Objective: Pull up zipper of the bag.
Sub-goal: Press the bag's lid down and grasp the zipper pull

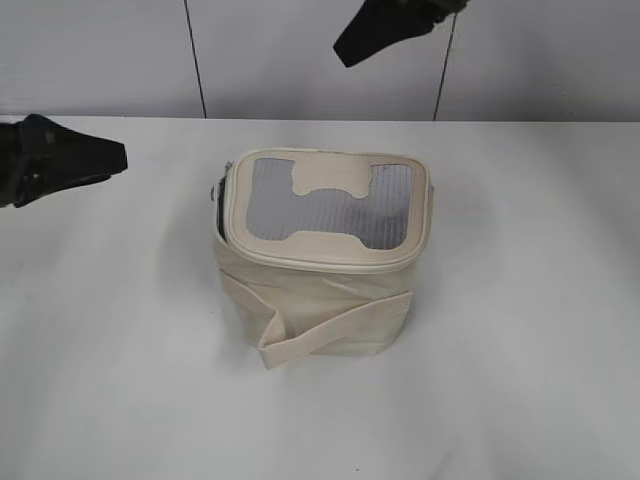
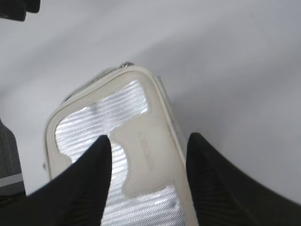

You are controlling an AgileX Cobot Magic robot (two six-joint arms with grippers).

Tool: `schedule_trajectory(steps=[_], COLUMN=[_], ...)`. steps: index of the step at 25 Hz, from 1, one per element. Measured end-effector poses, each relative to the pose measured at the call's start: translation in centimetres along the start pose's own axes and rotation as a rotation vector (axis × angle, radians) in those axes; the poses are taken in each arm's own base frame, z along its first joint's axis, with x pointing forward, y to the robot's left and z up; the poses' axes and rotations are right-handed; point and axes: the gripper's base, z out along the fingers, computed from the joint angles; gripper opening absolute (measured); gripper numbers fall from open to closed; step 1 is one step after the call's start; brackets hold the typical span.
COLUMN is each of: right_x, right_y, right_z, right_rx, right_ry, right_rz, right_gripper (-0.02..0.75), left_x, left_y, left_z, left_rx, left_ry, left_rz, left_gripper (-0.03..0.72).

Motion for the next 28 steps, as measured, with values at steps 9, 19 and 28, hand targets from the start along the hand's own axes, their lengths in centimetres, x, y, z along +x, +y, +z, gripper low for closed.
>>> schedule_trajectory(steps=[9,19,28], right_x=[-0.7,0.5,0.1], right_y=[-4.6,-5.2,-2.9], right_z=[5.5,9.1,11.9], right_rx=[-0.068,-0.140,-0.191], right_ry=[-0.036,-0.019,0.022], right_rz=[-0.019,0.017,-0.017], right_gripper=[0.413,0.413,0.413], left_x=[-0.5,-0.8,-0.8], left_y=[3.5,5.3,5.3], left_z=[5.9,8.6,8.6], left_rx=[0.146,0.192,0.195], left_ry=[0.087,0.116,0.115], left_rz=[-0.015,-0.038,-0.035], left_gripper=[0.299,0.302,0.302])
